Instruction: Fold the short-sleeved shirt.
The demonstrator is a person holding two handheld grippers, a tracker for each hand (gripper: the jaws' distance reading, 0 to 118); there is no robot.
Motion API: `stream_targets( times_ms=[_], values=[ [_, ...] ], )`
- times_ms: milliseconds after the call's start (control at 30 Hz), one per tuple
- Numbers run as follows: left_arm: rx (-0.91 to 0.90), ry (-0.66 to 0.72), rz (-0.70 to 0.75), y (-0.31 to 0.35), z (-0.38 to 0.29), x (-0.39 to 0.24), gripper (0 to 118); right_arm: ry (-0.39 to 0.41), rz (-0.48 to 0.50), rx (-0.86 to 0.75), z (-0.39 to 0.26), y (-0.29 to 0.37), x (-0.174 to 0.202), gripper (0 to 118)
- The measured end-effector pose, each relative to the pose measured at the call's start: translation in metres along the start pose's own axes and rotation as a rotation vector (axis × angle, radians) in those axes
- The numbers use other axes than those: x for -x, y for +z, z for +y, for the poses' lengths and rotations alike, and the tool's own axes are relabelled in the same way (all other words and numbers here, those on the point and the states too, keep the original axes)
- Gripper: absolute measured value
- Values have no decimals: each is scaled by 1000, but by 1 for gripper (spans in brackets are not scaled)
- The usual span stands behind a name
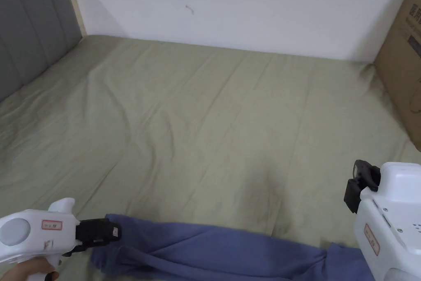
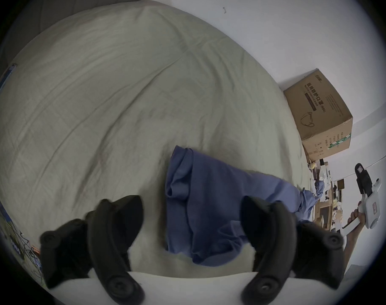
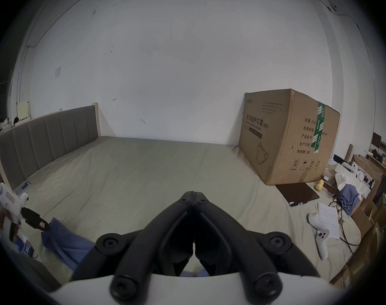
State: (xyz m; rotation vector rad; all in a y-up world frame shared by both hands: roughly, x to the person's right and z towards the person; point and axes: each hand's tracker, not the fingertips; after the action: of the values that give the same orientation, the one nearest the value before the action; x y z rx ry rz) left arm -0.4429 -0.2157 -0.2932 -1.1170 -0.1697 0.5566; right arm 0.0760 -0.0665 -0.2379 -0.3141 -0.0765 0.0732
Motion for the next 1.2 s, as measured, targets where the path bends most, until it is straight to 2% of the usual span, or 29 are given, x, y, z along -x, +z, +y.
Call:
stream_targets(
  times_ms=[67, 167, 233, 267, 333, 600, 700, 833, 900, 1067, 1200],
  values=[
    [18, -9, 10, -9, 0, 1, 56, 3, -4, 8, -2, -1, -2, 0],
    [17, -85, 75, -16, -5, -6, 41, -4, -13, 16, -4, -1, -8, 0],
    [11, -93, 83, -15, -5, -8, 20, -6, -25, 18, -4, 1, -13, 0],
    [10, -96, 81, -14, -5, -10, 20, -7, -29, 18, -4, 1, -16, 0],
    [11, -96, 46, -13, -5, -11, 5, -16, -36, 18, -3, 0, -20, 0],
    [-132, -238, 64, 44, 0, -52, 4, -24, -29, -10, 7, 7, -28, 0],
    [-146, -214, 86, 72, 8, -49, 4, -39, -20, -28, 11, 10, -30, 0],
    [-176, -199, 199, 97, 18, -30, 4, -53, -16, -48, 14, 15, -34, 0],
    [-167, -192, 273, 101, 21, -21, 4, -56, -13, -56, 14, 17, -36, 0],
    [-175, -228, 284, 94, 13, -40, 4, -56, -14, -61, 13, 23, -40, 0],
    [-148, -292, 208, 75, -3, -90, 4, -58, -11, -62, 12, 25, -41, 0]
  ],
)
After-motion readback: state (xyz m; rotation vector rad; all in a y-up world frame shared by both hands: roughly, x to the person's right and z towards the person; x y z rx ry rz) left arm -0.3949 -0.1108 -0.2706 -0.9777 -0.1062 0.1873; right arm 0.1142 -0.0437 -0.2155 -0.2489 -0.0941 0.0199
